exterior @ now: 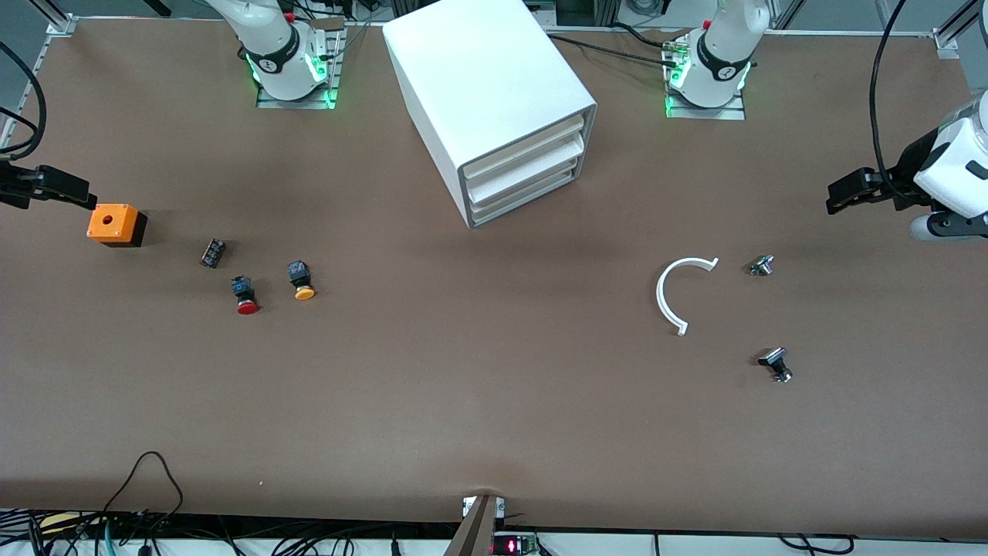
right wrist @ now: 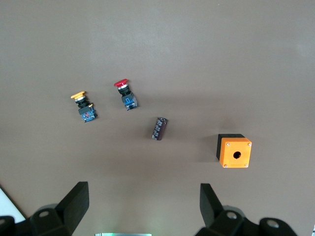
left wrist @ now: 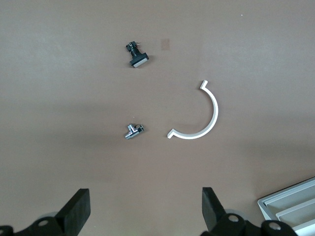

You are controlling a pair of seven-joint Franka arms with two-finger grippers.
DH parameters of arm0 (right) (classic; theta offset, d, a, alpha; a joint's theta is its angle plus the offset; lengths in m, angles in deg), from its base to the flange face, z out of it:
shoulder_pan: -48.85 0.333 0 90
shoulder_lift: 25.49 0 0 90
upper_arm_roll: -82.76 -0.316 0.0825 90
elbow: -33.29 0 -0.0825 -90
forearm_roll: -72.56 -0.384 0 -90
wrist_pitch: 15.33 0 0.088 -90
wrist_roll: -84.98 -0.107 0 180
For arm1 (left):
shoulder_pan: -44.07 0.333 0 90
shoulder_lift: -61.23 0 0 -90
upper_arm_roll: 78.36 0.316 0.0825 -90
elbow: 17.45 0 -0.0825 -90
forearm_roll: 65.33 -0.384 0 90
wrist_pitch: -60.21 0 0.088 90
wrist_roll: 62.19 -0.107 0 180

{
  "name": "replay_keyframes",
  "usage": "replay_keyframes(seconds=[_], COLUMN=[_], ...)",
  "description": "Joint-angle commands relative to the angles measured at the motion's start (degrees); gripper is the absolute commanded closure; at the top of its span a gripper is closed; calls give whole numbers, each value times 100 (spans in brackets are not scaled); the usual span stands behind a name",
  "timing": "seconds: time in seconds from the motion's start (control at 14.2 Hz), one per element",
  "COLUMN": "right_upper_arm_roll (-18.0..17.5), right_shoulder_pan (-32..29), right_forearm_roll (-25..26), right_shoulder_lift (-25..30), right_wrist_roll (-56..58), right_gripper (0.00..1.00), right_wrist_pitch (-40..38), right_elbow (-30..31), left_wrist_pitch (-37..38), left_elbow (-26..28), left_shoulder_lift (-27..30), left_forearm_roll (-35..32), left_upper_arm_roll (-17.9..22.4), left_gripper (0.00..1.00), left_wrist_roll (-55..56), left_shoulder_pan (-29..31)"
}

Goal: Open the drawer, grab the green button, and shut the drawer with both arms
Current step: 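Move the left gripper toward the white drawer cabinet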

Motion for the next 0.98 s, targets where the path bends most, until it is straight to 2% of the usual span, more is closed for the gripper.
replay_keyframes(seconds=[0.0, 0.91], right_upper_arm_roll=[-35, -35], right_shoulder_pan=[-2, 157], right_forearm_roll=[10, 45], right_shoulder_lift=[-54, -133], right_wrist_roll=[-47, 15], right_gripper=[0, 0], right_wrist_pitch=[2, 169], right_elbow=[-91, -73], left_wrist_pitch=[86, 60], left_elbow=[-91, -4], left_shoulder_lift=[-18, -27], left_forearm_roll=[110, 163], left_upper_arm_roll=[11, 20], left_gripper=[0, 0], left_wrist_roll=[-98, -106], left_shoulder_pan=[20, 46])
